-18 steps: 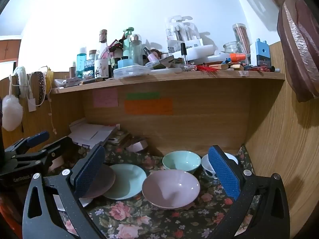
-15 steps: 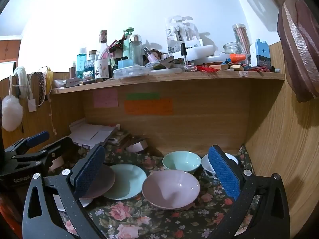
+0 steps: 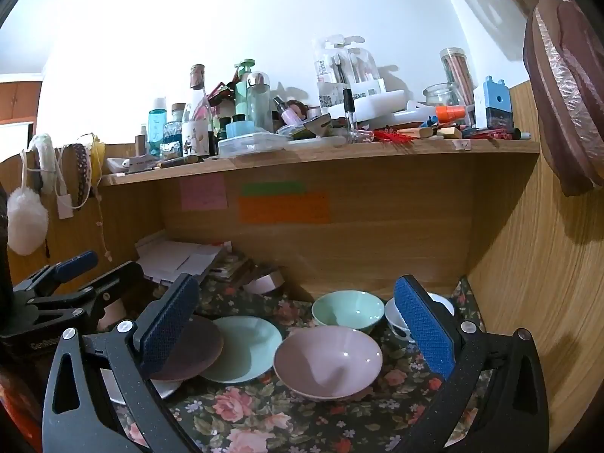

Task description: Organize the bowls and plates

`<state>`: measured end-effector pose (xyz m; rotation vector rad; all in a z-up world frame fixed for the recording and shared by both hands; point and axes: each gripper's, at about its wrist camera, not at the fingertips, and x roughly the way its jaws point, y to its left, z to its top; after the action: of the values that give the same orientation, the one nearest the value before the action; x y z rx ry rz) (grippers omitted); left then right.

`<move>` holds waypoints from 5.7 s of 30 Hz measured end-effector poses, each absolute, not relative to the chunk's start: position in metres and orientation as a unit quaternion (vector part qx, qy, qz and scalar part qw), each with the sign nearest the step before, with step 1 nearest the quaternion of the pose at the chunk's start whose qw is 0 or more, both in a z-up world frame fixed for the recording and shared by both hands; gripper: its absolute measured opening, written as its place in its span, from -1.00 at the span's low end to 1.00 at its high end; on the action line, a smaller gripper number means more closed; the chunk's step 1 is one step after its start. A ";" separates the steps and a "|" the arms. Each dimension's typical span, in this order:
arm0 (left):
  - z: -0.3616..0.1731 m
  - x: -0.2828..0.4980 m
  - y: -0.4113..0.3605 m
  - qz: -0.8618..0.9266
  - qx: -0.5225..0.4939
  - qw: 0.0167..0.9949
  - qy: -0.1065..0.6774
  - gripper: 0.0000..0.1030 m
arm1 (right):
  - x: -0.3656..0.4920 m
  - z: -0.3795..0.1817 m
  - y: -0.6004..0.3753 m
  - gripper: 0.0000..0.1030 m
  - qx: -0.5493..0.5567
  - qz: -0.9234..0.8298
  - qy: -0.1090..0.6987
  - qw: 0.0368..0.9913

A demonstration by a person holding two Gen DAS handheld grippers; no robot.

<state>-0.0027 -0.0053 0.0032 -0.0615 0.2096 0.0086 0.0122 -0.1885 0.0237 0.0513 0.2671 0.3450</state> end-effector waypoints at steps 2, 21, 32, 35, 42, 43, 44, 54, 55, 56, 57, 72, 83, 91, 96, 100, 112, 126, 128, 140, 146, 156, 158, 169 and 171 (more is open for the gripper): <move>0.003 -0.002 -0.005 0.003 -0.030 0.994 0.105 0.99 | 0.011 0.024 -0.189 1.00 0.026 0.171 0.132 0.976; 0.006 -0.004 -0.007 0.004 -0.026 0.995 0.099 0.99 | 0.009 0.024 -0.188 1.00 0.026 0.173 0.128 0.976; 0.006 -0.004 -0.006 0.003 -0.025 0.995 0.099 0.99 | 0.010 0.024 -0.188 1.00 0.026 0.172 0.129 0.976; 0.005 -0.002 -0.005 0.004 -0.025 0.995 0.101 0.99 | 0.010 0.024 -0.188 1.00 0.027 0.173 0.131 0.976; 0.004 0.000 -0.005 0.006 -0.026 0.995 0.101 0.99 | 0.011 0.024 -0.187 1.00 0.028 0.173 0.133 0.976; 0.004 0.000 -0.005 0.006 -0.026 0.995 0.101 0.99 | 0.011 0.024 -0.188 1.00 0.028 0.172 0.133 0.976; 0.004 0.000 -0.005 0.006 -0.026 0.995 0.101 0.99 | 0.012 0.024 -0.188 1.00 0.028 0.172 0.133 0.976; 0.004 0.001 -0.006 0.005 -0.025 0.995 0.101 0.99 | 0.013 0.023 -0.188 1.00 0.029 0.172 0.134 0.975; 0.004 0.001 -0.006 0.005 -0.025 0.995 0.101 0.99 | 0.013 0.023 -0.188 1.00 0.029 0.172 0.134 0.975; 0.004 0.001 -0.006 0.006 -0.025 0.995 0.101 0.99 | 0.013 0.023 -0.188 1.00 0.029 0.172 0.134 0.975; 0.004 0.002 -0.006 0.005 -0.025 0.994 0.102 0.99 | 0.013 0.023 -0.188 1.00 0.029 0.172 0.134 0.975; -0.002 0.010 -0.004 0.008 -0.026 0.994 0.110 0.99 | 0.019 0.020 -0.183 1.00 0.036 0.180 0.143 0.973; -0.030 0.024 0.024 0.031 -0.029 0.986 0.162 0.99 | 0.043 -0.005 -0.164 1.00 0.026 0.200 0.185 0.962; -0.064 0.035 0.070 0.074 -0.056 0.971 0.221 0.99 | 0.072 -0.031 -0.135 1.00 0.007 0.234 0.238 0.942; -0.086 0.041 0.096 0.110 -0.062 0.958 0.257 0.99 | 0.090 -0.049 -0.115 1.00 -0.007 0.252 0.273 0.928; -0.106 0.044 0.119 0.125 -0.076 0.946 0.289 0.98 | 0.103 -0.063 -0.096 1.00 -0.024 0.260 0.296 0.919; -0.141 0.053 0.154 0.142 -0.094 0.920 0.353 0.55 | 0.132 -0.096 -0.041 0.89 -0.075 0.289 0.348 0.888; -0.161 0.060 0.170 0.112 -0.115 0.906 0.391 -0.06 | 0.174 -0.137 -0.004 -0.13 -0.083 0.315 0.434 0.840; -0.164 0.062 0.173 0.109 -0.121 0.902 0.399 -0.13 | 0.178 -0.142 -0.001 -0.17 -0.080 0.317 0.442 0.836; -0.169 0.070 0.175 0.090 -0.141 0.895 0.413 -0.20 | 0.196 -0.162 0.018 -0.38 -0.075 0.329 0.468 0.817; -0.171 0.076 0.177 0.074 -0.153 0.892 0.418 -0.20 | 0.203 -0.166 0.029 -0.38 -0.065 0.339 0.480 0.806; -0.169 0.079 0.170 0.067 -0.152 0.893 0.418 -0.19 | 0.207 -0.169 0.037 -0.37 -0.059 0.337 0.493 0.799; -0.169 0.079 0.171 0.071 -0.156 0.891 0.421 -0.19 | 0.203 -0.167 0.035 -0.37 -0.063 0.336 0.490 0.802; -0.166 0.080 0.168 0.081 -0.155 0.893 0.415 -0.19 | 0.184 -0.168 0.015 -0.39 -0.049 0.329 0.482 0.811; -0.166 0.080 0.166 0.080 -0.154 0.893 0.414 -0.19 | 0.181 -0.166 0.009 -0.39 -0.045 0.326 0.479 0.814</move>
<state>0.0804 0.1656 -0.1659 -0.3187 0.8596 0.1656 0.1809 0.0092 -0.1661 -0.0962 1.0211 0.6950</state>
